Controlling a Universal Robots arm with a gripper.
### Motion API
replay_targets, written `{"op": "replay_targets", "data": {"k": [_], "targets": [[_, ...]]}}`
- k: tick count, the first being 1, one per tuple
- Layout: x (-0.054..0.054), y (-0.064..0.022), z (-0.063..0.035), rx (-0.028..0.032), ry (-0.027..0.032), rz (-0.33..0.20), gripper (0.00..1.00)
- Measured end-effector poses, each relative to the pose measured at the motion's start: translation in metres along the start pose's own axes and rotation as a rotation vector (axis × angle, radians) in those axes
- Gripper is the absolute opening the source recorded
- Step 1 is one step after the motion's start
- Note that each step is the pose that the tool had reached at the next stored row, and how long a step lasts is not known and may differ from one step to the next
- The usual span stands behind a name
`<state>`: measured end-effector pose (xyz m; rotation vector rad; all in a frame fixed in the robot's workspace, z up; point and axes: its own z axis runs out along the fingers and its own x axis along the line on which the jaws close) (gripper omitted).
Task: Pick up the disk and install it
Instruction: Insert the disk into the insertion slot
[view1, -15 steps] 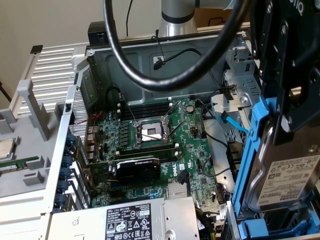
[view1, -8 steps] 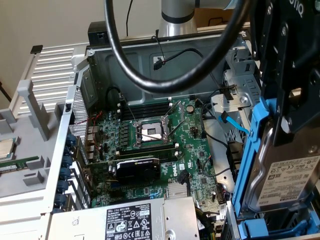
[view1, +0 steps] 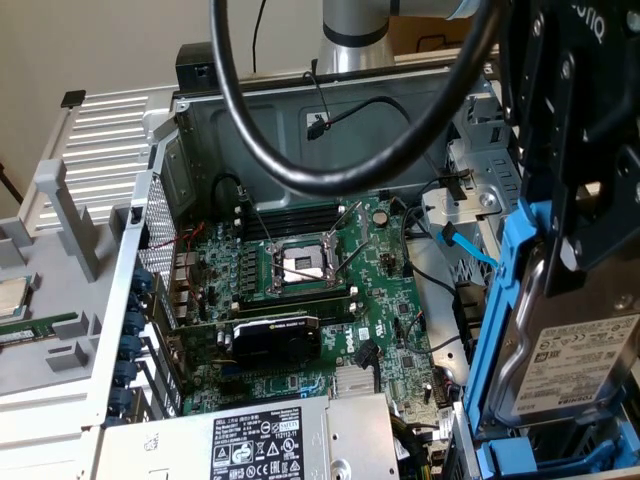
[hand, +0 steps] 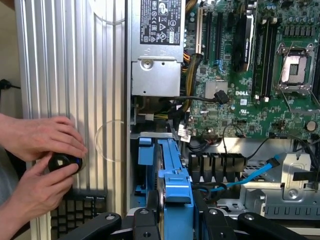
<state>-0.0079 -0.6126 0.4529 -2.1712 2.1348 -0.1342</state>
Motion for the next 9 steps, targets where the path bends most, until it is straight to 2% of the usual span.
{"op": "replay_targets", "data": {"k": [9], "targets": [[0.0000,-0.0009,0.0013,-0.0011,-0.0002,0.000,0.36]]}}
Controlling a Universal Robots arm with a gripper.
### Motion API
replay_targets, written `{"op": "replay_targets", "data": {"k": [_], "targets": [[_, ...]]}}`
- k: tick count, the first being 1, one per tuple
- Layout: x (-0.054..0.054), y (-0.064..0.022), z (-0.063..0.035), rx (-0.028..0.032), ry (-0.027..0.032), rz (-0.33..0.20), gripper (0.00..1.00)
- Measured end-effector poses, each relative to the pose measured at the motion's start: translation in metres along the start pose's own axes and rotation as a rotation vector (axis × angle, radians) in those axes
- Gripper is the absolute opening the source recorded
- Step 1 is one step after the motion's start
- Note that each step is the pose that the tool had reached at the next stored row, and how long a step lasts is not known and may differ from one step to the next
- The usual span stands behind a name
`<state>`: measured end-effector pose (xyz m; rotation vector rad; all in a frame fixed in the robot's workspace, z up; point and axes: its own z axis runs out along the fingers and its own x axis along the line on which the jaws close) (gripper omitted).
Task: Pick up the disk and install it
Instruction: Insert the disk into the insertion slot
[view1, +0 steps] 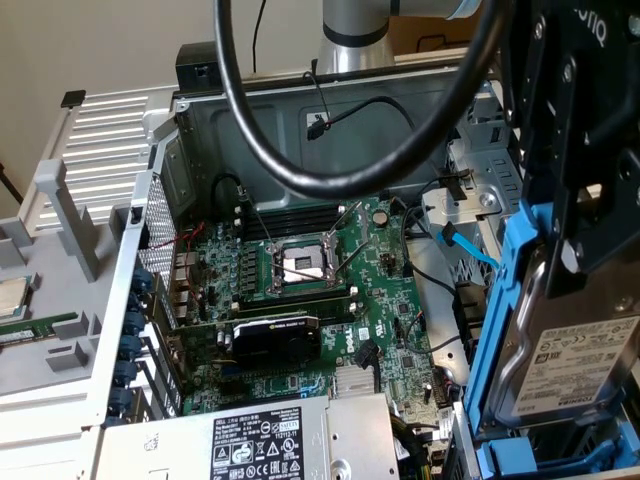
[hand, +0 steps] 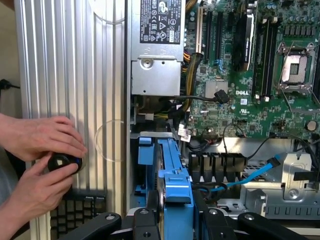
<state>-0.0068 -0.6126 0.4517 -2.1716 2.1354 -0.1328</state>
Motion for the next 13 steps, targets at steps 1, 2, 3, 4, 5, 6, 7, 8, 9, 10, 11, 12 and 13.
{"op": "replay_targets", "data": {"k": [1,2,3,4,5,6,7,8,9,10,11,12,13], "targets": [[0.0000,0.0000,0.0002,-0.0003,0.0000,0.000,0.36],[0.0000,0.0000,0.0004,-0.0006,0.0000,0.000,0.36],[0.0000,0.0000,0.0005,-0.0008,0.0001,0.000,0.36],[0.0000,0.0001,0.0007,-0.0011,0.0000,0.000,0.36],[0.0000,0.0001,0.0009,-0.0015,0.0001,0.000,0.36],[0.0000,0.0001,0.0010,-0.0017,0.0001,0.000,0.36],[0.0000,0.0001,0.0012,-0.0020,0.0001,0.000,0.36],[0.0000,0.0000,0.0013,-0.0021,0.0001,0.000,0.36],[0.0000,-0.0001,0.0014,-0.0022,0.0000,0.000,0.36],[0.0000,-0.0003,0.0015,-0.0023,0.0000,0.000,0.36],[0.0000,-0.0006,0.0016,-0.0024,0.0000,0.000,0.36],[0.0000,-0.0008,0.0017,-0.0024,0.0001,0.000,0.36],[0.0000,-0.0009,0.0018,-0.0025,0.0000,0.000,0.36]]}}
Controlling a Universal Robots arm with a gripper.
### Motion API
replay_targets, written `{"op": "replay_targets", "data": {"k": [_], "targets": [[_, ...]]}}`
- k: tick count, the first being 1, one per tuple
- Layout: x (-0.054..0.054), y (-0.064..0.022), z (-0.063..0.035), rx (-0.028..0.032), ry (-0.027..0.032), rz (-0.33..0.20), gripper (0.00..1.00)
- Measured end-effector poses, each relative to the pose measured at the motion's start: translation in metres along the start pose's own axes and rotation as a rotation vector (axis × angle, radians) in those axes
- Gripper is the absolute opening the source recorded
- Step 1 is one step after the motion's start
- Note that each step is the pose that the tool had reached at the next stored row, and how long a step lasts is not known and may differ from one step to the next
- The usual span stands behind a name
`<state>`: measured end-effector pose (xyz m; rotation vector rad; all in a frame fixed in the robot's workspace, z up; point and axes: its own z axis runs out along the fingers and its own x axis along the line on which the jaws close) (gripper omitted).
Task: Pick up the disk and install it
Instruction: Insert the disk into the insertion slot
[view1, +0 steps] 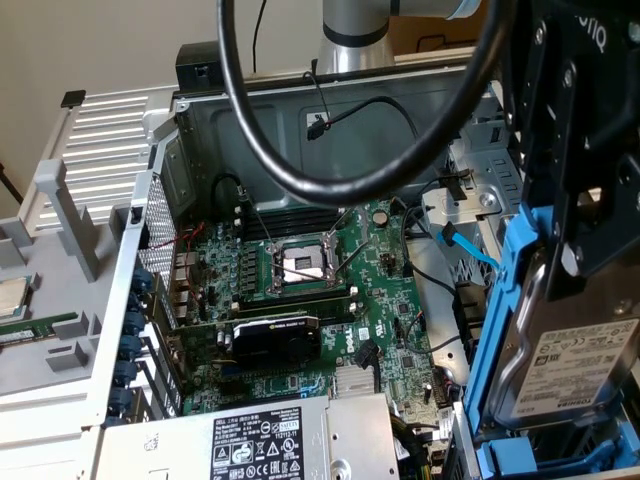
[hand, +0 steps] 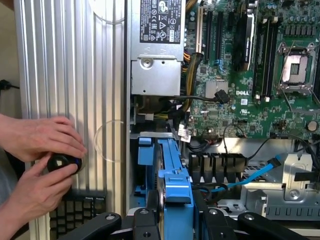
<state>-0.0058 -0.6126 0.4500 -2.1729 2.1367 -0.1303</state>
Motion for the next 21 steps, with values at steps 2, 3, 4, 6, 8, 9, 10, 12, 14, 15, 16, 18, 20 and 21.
{"op": "replay_targets", "data": {"k": [2,3,4,6,8,9,10,12,14,15,16,18,20,21], "targets": [[0.0000,-0.0001,0.0022,-0.0038,0.0000,0.000,0.36],[0.0000,-0.0001,0.0023,-0.0040,0.0000,0.000,0.36],[0.0000,-0.0003,0.0024,-0.0041,0.0000,0.000,0.36],[0.0000,-0.0009,0.0026,-0.0044,-0.0001,0.000,0.36],[0.0000,-0.0014,0.0028,-0.0045,-0.0001,0.000,0.36],[0.0000,-0.0014,0.0028,-0.0045,-0.0001,0.000,0.36],[0.0000,-0.0013,0.0051,-0.0073,-0.0001,0.000,0.36],[0.0000,-0.0013,0.0051,-0.0070,-0.0001,0.000,0.36],[0.0000,-0.0013,0.0052,-0.0065,-0.0001,0.000,0.36],[0.0000,-0.0013,0.0052,-0.0057,-0.0001,0.000,0.36],[0.0000,-0.0013,0.0052,-0.0049,-0.0002,0.000,0.36],[0.0000,-0.0013,0.0052,-0.0027,-0.0005,0.000,0.36],[0.0000,-0.0013,0.0052,-0.0017,-0.0006,0.000,0.36],[0.0000,-0.0013,0.0051,-0.0012,-0.0006,0.000,0.36]]}}
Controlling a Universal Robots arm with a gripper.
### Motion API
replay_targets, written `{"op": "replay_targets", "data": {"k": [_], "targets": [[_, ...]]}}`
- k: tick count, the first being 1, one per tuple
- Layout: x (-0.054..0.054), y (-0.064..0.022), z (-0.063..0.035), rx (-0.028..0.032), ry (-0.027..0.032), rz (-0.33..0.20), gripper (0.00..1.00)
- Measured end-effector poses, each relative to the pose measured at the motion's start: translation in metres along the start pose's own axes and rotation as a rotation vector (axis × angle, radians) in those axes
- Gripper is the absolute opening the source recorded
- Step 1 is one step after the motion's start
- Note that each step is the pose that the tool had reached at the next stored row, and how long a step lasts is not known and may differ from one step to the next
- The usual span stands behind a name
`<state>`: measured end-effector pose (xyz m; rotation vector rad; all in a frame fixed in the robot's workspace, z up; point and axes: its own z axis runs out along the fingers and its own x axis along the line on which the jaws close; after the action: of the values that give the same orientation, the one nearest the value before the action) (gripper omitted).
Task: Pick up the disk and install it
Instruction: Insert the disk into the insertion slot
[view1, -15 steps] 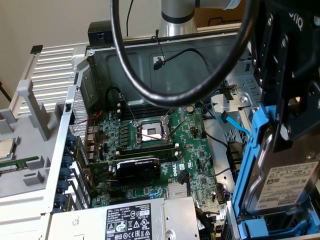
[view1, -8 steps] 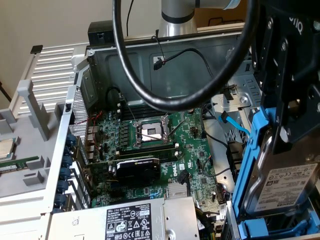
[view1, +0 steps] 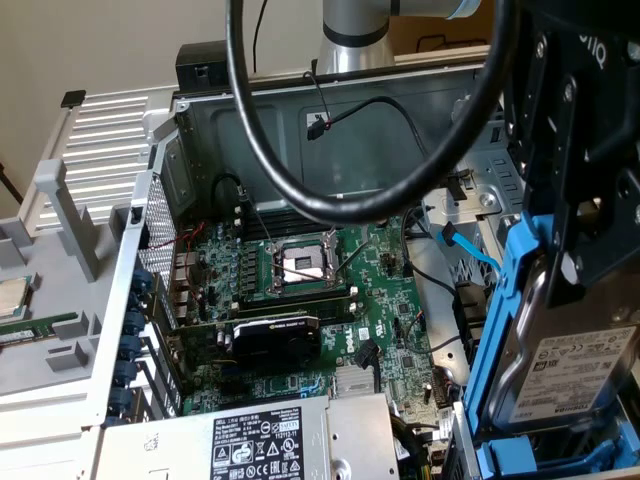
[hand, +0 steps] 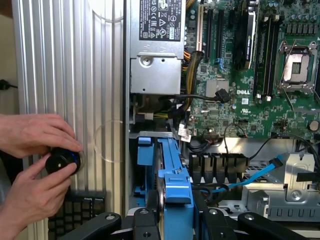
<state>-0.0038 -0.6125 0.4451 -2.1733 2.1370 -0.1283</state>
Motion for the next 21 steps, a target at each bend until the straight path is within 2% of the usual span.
{"op": "replay_targets", "data": {"k": [5,13,21], "targets": [[0.0000,0.0000,0.0000,0.0025,-0.0020,0.000,0.36],[0.0000,0.0000,0.0001,0.0081,-0.0097,0.001,0.36],[0.0000,0.0000,0.0000,0.0087,-0.0128,0.002,0.36]]}}
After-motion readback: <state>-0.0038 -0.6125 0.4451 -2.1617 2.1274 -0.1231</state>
